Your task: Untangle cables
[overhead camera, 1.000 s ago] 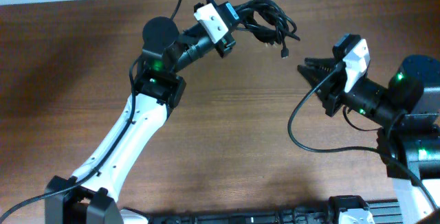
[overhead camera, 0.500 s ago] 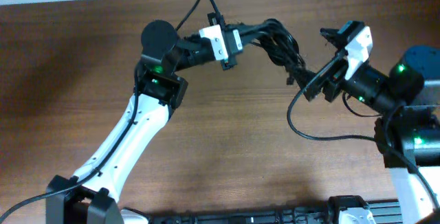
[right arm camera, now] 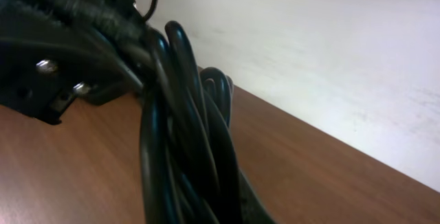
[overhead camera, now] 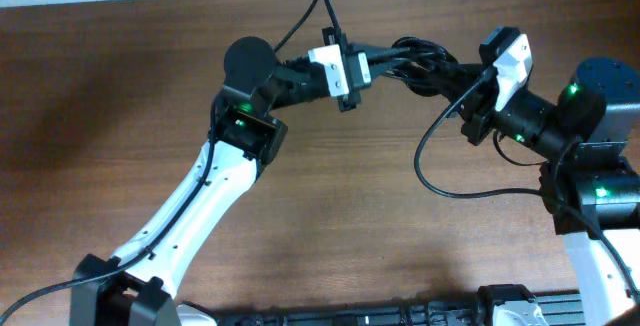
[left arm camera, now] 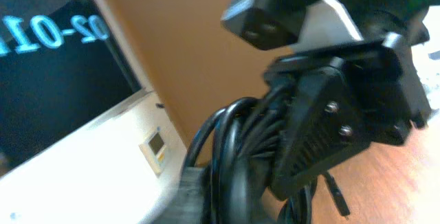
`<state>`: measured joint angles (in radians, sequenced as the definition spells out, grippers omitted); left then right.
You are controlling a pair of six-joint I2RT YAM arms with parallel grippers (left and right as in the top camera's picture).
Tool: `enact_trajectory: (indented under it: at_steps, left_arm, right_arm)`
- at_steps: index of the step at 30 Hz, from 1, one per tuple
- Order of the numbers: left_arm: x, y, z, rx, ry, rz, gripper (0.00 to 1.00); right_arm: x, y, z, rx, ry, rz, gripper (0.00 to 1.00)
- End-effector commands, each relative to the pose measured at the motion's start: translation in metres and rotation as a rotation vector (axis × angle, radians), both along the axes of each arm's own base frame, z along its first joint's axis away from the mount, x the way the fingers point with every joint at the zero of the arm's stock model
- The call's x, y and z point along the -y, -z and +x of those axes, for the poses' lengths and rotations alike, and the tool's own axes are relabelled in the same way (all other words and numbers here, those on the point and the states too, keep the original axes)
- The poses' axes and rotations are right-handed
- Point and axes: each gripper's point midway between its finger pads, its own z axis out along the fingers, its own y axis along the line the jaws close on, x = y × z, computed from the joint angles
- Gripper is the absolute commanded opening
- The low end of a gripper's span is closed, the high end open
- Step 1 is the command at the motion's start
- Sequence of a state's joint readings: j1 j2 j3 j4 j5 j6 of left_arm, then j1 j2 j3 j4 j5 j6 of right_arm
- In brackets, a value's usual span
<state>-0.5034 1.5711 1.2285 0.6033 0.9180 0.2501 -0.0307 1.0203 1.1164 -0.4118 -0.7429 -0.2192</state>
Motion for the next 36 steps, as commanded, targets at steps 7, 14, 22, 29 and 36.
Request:
enact_trajectory:
  at_steps: [7, 14, 22, 29, 36]
  left_arm:
    - [-0.069, -0.026, 0.064, -0.375, -0.201, -0.201, 0.99]
    - [-0.068, -0.008, 0.025, -0.129, 0.012, -0.006, 0.99]
    - [-0.061, 0.010, -0.033, 0.050, 0.315, 0.113, 0.99]
    - [-0.032, -0.001, -0.018, 0.011, 0.178, 0.046, 0.72]
    - [-0.032, -0.005, 0.009, -0.049, 0.024, 0.004, 0.00]
  right_arm:
    - [0.012, -0.002, 0.008, 0.003, 0.080, -0.025, 0.04]
    - [0.009, -0.002, 0.006, 0.003, 0.063, -0.020, 0.04]
    - [0.000, -0.005, -0.001, 0.009, -0.001, 0.001, 0.04]
    - [-0.005, -0.006, -0.005, 0.008, -0.038, 0.012, 0.04]
    - [-0.007, -0.007, -0.007, 0.008, -0.056, 0.018, 0.04]
